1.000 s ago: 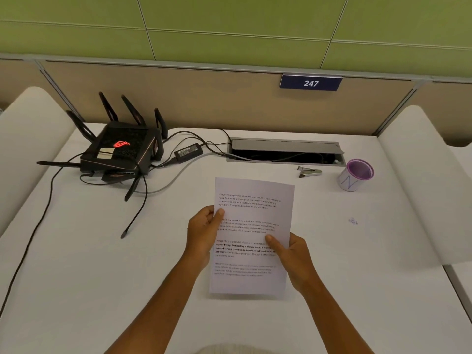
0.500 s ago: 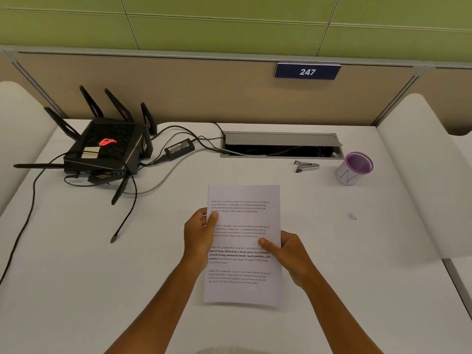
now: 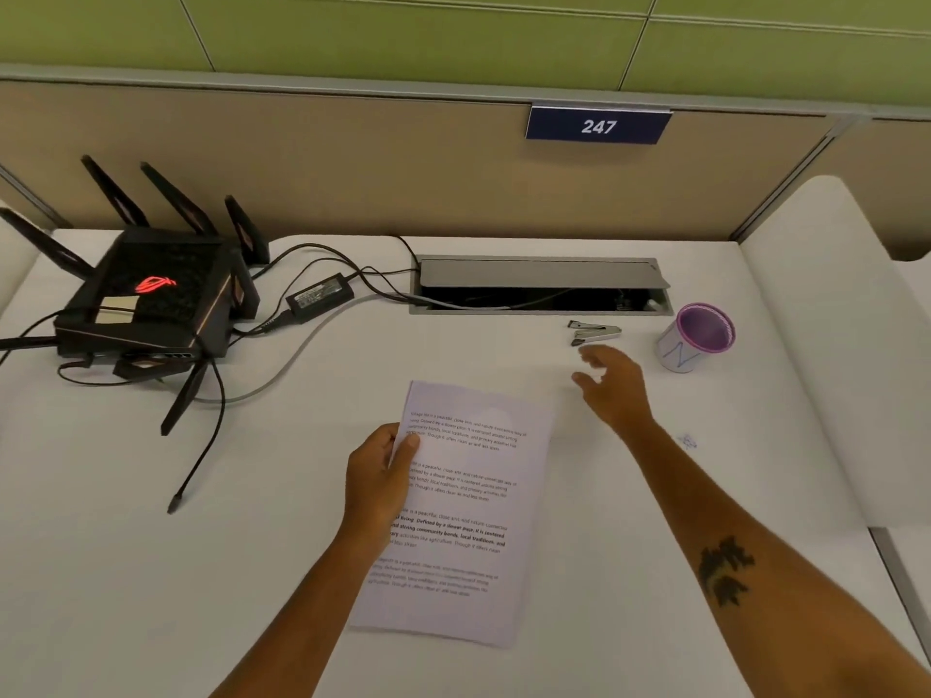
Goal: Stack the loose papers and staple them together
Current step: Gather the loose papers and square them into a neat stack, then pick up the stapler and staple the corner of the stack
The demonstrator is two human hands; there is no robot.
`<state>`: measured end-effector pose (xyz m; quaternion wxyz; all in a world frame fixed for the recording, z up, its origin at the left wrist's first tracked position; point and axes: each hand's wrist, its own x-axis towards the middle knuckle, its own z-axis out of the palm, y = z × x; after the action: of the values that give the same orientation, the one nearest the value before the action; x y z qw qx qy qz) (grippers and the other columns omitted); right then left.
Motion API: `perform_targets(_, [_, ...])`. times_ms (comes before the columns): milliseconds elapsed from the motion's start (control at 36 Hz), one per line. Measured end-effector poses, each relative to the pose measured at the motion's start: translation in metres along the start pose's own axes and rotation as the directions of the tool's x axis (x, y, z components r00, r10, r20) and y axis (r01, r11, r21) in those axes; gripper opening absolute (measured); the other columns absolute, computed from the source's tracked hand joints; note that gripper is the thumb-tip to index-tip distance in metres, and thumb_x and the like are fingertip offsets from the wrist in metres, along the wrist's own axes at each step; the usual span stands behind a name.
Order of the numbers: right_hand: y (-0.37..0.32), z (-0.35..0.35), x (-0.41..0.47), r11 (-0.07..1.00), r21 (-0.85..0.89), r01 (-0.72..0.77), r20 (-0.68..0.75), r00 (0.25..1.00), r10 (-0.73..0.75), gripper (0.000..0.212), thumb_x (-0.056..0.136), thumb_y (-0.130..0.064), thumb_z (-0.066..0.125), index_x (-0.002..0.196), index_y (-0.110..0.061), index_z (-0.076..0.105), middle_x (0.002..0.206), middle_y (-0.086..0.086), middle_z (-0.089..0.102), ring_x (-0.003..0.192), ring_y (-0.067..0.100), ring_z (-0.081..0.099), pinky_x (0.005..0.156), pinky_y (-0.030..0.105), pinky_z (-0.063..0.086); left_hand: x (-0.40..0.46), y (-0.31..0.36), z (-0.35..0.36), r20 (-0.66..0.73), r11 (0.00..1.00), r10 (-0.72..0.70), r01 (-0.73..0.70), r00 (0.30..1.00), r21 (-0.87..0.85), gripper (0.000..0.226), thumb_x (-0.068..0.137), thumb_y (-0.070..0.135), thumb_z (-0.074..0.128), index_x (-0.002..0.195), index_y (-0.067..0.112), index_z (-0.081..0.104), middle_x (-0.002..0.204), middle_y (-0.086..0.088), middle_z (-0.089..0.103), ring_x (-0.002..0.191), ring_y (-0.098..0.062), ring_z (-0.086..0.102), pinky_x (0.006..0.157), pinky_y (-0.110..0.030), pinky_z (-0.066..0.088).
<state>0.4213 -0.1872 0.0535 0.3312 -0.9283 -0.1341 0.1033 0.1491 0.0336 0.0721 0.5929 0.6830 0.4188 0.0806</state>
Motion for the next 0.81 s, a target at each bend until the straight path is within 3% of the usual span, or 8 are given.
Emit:
perform_targets(83, [0.008, -0.004, 0.031, 0.982, -0.18, 0.055, 0.043, 0.998, -0.048, 0.053, 0.089, -0.007, 0.078, 0.139, -0.012, 0.062, 0.143, 0.01, 0.061, 0.134, 0.03, 0.054, 0.114, 0.041, 0.043, 0.007, 0.003, 0.0, 0.037, 0.999, 0.033, -0.034, 0.999, 0.036, 0.012, 0.108, 0.036, 0.061, 0.107, 0.029, 0.07, 0.105, 0.005, 0.079, 0.09, -0.018, 0.078, 0.075, -0.031, 0.066])
perform_targets(250, [0.024, -0.004, 0.075, 0.89, -0.423, 0.169, 0.117, 0.984, -0.131, 0.068, 0.088, -0.008, 0.08, 0.15, -0.013, 0.051, 0.157, 0.013, 0.047, 0.148, 0.035, 0.04, 0.118, 0.049, 0.041, 0.019, 0.006, -0.001, 0.12, 0.988, 0.064, -0.08, 0.991, 0.134, 0.014, 0.107, 0.031, 0.062, 0.117, 0.025, 0.07, 0.107, 0.008, 0.078, 0.091, -0.014, 0.078, 0.072, -0.025, 0.065])
perform_targets(333, [0.029, -0.001, 0.091, 0.839, -0.497, 0.222, 0.164, 0.973, -0.161, 0.068, 0.089, -0.014, 0.08, 0.15, -0.014, 0.05, 0.157, 0.013, 0.048, 0.145, 0.035, 0.043, 0.119, 0.052, 0.041, 0.025, 0.007, -0.001, 0.175, 0.975, 0.078, -0.112, 0.981, 0.193, 0.014, 0.108, 0.031, 0.061, 0.115, 0.024, 0.07, 0.104, 0.008, 0.078, 0.086, -0.012, 0.077, 0.066, -0.019, 0.063])
perform_targets(417, [0.033, 0.002, 0.102, 0.816, -0.506, 0.279, 0.188, 0.959, -0.211, 0.059, 0.092, -0.016, 0.077, 0.146, -0.014, 0.054, 0.148, 0.012, 0.055, 0.135, 0.036, 0.052, 0.113, 0.052, 0.045, 0.029, 0.006, -0.001, 0.227, 0.967, 0.087, -0.137, 0.97, 0.213, 0.012, 0.108, 0.029, 0.061, 0.115, 0.025, 0.07, 0.103, 0.01, 0.078, 0.087, -0.009, 0.077, 0.069, -0.019, 0.064])
perform_targets(556, [0.033, 0.006, 0.107, 0.807, -0.492, 0.326, 0.182, 0.945, -0.271, 0.042, 0.092, -0.012, 0.074, 0.133, -0.009, 0.064, 0.125, 0.012, 0.063, 0.111, 0.036, 0.063, 0.097, 0.051, 0.054, 0.034, 0.005, -0.002, 0.257, 0.96, 0.071, -0.136, 0.964, 0.243, 0.018, 0.108, 0.028, 0.061, 0.116, 0.017, 0.073, 0.105, 0.005, 0.079, 0.09, -0.013, 0.078, 0.079, -0.032, 0.068])
perform_targets(806, [0.032, 0.01, 0.085, 0.842, -0.431, 0.325, 0.185, 0.945, -0.271, 0.034, 0.098, -0.014, 0.067, 0.131, -0.006, 0.062, 0.124, 0.016, 0.062, 0.113, 0.036, 0.058, 0.093, 0.046, 0.053, 0.033, 0.011, -0.007, 0.318, 0.971, 0.022, -0.096, 0.948, 0.218, 0.016, 0.106, 0.029, 0.065, 0.116, 0.02, 0.075, 0.105, 0.005, 0.081, 0.088, -0.016, 0.08, 0.079, -0.035, 0.069])
